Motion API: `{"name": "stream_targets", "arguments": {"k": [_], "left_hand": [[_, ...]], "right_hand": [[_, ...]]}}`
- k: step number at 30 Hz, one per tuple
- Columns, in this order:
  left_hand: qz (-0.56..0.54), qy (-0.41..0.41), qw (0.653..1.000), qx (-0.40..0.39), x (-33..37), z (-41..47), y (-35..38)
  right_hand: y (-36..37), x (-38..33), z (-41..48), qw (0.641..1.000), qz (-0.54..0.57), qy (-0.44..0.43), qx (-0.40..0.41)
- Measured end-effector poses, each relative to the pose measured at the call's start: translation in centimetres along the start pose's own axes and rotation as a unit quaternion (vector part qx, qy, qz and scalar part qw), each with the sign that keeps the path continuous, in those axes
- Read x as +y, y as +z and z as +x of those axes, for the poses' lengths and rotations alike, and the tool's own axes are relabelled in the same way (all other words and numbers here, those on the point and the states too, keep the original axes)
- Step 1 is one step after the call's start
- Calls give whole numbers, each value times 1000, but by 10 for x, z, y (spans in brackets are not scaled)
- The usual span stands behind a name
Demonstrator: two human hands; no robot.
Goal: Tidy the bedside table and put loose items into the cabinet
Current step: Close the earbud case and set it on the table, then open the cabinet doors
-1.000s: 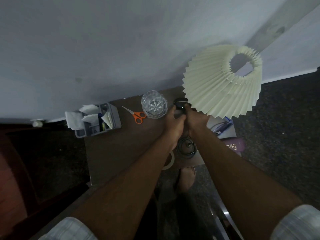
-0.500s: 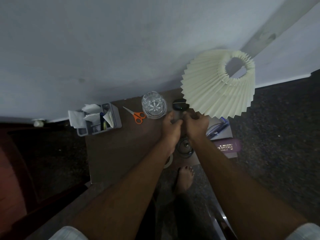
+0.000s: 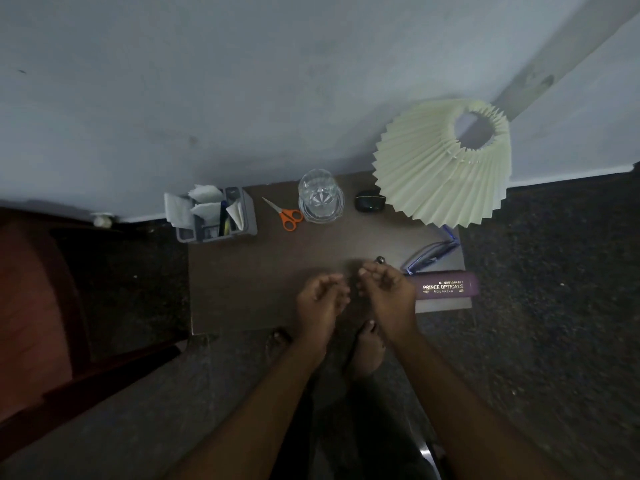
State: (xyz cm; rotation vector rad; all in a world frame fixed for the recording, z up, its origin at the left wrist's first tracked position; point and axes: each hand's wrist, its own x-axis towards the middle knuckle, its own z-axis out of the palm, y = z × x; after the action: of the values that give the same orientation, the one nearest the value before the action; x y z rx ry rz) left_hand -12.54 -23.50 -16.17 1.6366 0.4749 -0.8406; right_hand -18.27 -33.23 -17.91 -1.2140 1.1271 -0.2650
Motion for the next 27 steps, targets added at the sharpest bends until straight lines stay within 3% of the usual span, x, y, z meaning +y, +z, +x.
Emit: {"name": "stream_targets", "arguments": {"k": [12, 21, 27], "left_hand": [[35, -111, 991, 65, -103, -20, -51], [32, -97, 993, 53, -126, 0, -78], [9, -65, 995, 69, -148, 33, -73]], "right_hand": [[-49, 69, -45, 992, -119, 46, -19], [-37, 111, -51, 977, -160, 132, -39], [-19, 154, -27, 974, -195, 100, -53]]}}
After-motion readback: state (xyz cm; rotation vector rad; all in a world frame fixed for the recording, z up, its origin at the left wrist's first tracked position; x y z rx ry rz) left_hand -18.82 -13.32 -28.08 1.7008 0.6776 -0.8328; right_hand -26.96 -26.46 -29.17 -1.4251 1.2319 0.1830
